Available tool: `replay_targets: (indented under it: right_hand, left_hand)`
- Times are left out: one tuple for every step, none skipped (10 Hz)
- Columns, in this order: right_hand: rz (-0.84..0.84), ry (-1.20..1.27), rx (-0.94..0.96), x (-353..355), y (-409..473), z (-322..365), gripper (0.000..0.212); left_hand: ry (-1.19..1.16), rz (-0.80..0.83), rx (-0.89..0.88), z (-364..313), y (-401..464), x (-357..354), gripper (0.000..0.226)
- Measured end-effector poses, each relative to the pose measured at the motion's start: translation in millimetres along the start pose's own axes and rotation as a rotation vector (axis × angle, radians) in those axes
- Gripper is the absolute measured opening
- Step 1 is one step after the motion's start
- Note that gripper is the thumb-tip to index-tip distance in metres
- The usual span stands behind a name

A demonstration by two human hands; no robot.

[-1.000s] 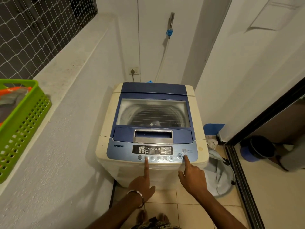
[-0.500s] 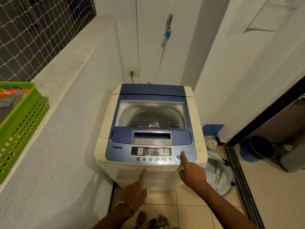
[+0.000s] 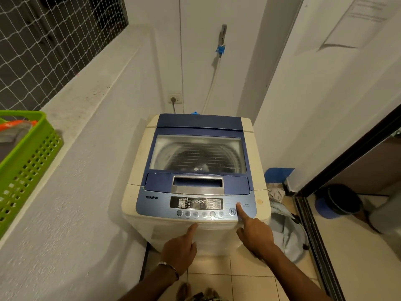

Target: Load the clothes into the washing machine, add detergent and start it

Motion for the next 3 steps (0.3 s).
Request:
replay_targets:
  right_hand:
    - [-0.044, 0.03, 0.012, -2.6, -5.9, -3.4, 0.078]
    - [-0.06, 0.06, 0.012, -5.8, -9.9, -3.8, 0.079]
    - [-0.121, 0.072, 0.022, -5.8, -9.7, 0.7, 0.071]
  left_hand:
    - [0.015, -0.045, -0.004, 0.3, 3.6, 7.9, 0.059]
    - [-0.018, -0.087, -0.004, 4.9, 4.5, 12.5, 0.056]
    - [-0.043, -0.102, 0.005, 8.6, 7.4, 16.4, 0.051]
Point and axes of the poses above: each hand's wrist, its own y-axis towards the middle knuckle, its own x-axis out of the back of the hand, z = x × y, the point moved 7 cm from there along y, towards the middle knuckle, and after that the axes turned 15 degrees about y, right-handed, at the moved point
